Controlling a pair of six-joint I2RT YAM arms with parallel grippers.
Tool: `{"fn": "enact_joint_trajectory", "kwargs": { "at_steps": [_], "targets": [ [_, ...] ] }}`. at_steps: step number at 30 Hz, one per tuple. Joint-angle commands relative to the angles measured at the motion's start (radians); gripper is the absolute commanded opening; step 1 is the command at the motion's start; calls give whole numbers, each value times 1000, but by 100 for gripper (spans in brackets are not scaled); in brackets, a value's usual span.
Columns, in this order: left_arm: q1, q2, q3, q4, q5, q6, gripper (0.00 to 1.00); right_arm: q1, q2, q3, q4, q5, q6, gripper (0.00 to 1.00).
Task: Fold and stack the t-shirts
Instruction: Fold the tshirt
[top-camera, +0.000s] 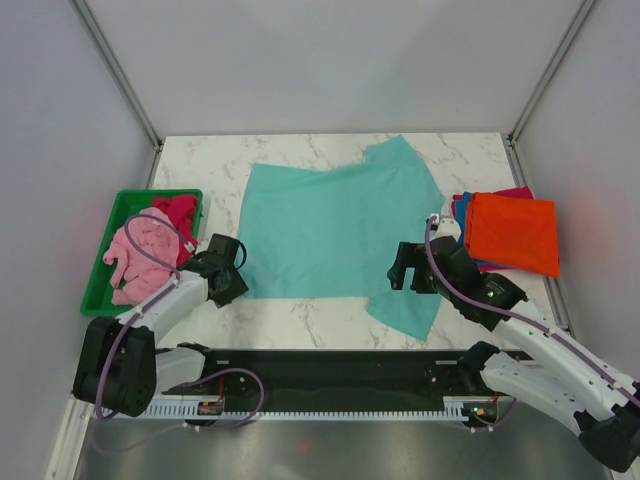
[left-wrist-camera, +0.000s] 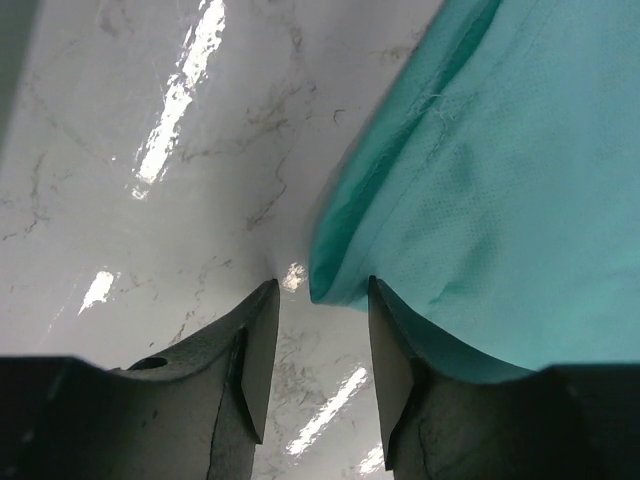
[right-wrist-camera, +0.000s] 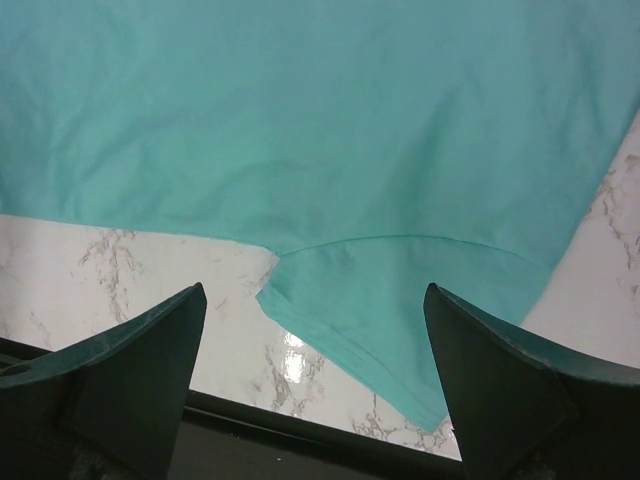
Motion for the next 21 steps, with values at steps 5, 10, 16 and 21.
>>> {"fn": "enact_joint_trajectory", "kwargs": {
  "at_steps": [5,10,16,21],
  "targets": [
    [-13,46,-6,117,-42,-54,45,3,13,-17,-38,17,39,98],
    [-12,29,-14,139,-43,-45,17,12,8,-47,-64,42,116,98],
    [-12,3,-34,171,-14,-19,2,157,196,-106,-158,139,360,98],
    [-12,-38,-60,194,-2,-2,2,375,264,-139,-236,210,604,98]
  ]
}}
